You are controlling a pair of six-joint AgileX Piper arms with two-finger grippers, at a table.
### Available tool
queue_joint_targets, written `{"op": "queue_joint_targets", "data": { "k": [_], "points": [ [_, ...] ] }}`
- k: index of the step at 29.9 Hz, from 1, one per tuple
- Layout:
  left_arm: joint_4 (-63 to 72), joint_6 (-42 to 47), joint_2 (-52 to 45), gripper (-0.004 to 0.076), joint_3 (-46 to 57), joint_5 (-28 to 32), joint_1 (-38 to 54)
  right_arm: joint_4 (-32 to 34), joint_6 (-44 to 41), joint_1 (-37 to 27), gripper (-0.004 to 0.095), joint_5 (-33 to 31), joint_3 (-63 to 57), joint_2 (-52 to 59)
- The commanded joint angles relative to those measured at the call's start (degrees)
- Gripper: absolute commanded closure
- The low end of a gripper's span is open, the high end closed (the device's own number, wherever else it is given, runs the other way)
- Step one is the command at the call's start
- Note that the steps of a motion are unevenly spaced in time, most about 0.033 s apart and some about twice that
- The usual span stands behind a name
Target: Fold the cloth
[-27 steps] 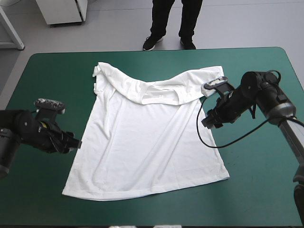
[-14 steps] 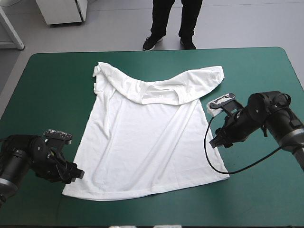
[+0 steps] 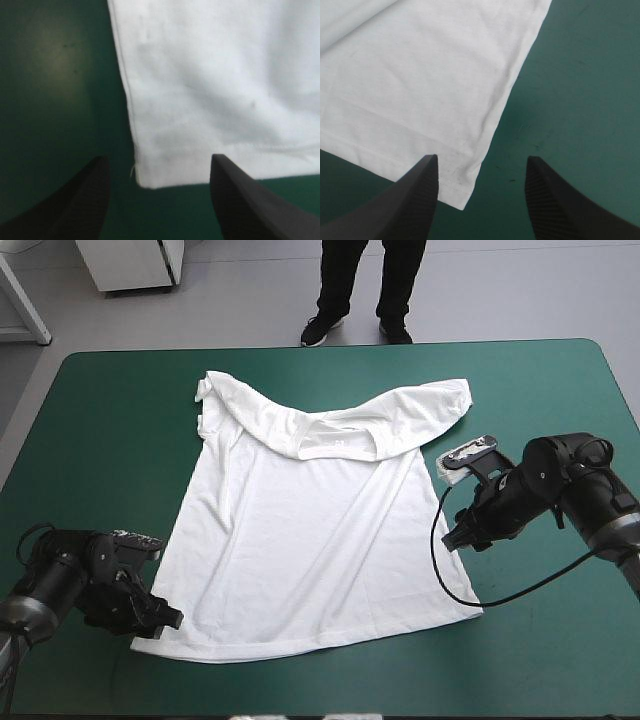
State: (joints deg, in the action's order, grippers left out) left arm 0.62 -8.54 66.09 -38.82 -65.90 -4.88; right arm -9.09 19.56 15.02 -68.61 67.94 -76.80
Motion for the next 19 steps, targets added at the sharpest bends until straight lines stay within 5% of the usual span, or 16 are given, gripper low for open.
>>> {"op": "queue_joint_targets", "data": {
  "k": [1, 10, 18, 19],
  "points": [
    [0.68, 0.69, 1.97, 0.0297, -1.18, 2.11, -0.4, 0.32, -0.2, 0.05, 0.042, 0.88, 1.35, 1.82],
    [1.62, 0.42, 7.9, 0.0316, -1.1, 4.87, -0.4, 0.34, -0.32, 0.05, 0.0422, 0.8, 1.35, 1.82],
    [1.86, 0.42, 9.8, 0.0733, 0.71, 5.55, -0.4, 7.99, -1.59, 4.95, 0.0422, 0.99, -2.66, 1.82],
    [1.86, 0.19, 10.01, 0.073, 1.21, 5.55, -0.4, 9.09, -1.68, 5.79, 0.0422, 1.48, -4.55, 1.82]
  ]
}}
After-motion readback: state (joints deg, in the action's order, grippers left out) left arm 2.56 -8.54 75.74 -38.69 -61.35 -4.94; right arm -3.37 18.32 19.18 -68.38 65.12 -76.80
